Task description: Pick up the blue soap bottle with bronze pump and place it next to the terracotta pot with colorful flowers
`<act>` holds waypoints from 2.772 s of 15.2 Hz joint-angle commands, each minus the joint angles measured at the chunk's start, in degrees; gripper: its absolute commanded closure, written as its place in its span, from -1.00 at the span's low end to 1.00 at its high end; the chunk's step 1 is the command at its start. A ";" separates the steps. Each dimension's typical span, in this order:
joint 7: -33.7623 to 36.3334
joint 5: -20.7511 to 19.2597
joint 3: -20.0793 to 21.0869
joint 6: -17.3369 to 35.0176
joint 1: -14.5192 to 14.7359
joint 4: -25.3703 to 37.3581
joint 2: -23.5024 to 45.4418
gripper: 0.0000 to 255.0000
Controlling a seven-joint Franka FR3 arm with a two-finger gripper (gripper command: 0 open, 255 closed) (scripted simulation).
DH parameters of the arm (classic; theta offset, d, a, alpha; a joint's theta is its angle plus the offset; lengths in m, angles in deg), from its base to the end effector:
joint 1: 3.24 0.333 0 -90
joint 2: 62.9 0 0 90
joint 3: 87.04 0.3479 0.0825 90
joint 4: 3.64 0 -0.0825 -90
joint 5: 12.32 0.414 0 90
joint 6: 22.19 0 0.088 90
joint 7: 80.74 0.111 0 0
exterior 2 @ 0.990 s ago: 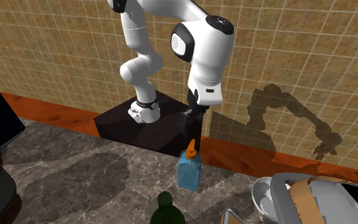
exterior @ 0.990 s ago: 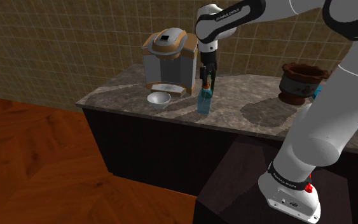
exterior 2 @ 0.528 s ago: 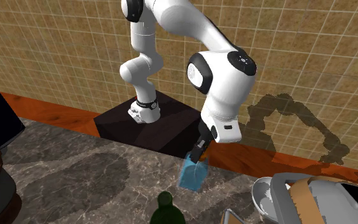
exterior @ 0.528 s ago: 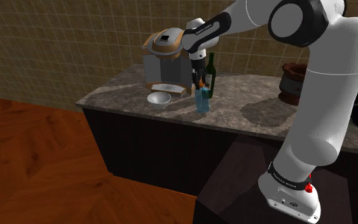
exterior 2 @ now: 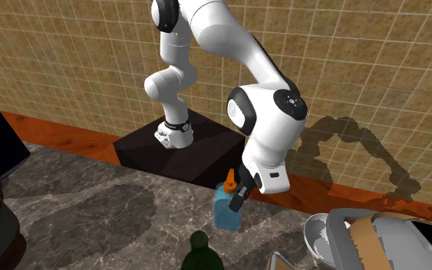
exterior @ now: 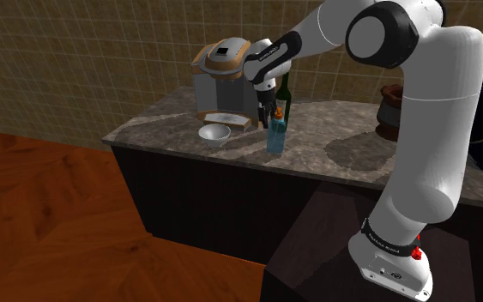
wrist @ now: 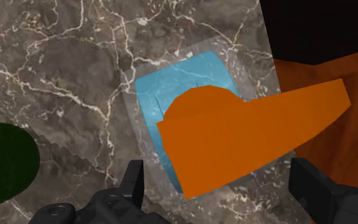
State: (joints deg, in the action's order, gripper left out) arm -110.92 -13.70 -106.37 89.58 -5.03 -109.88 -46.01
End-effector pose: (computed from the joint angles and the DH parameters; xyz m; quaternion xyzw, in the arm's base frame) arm 0.5967 -0.2194 0.3686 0.9903 0.0863 -0.1076 0.0141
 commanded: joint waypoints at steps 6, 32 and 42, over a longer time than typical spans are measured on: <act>-0.16 0.10 -0.02 1.34 -0.14 -0.96 0.37 -1.00; -0.18 -1.09 -0.41 -8.29 0.26 4.89 -3.60 1.00; -0.52 -1.52 -0.56 -15.53 0.34 10.76 -5.06 1.00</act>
State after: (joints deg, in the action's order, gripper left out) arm -111.41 -15.14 -106.90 74.82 -4.70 -99.67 -50.84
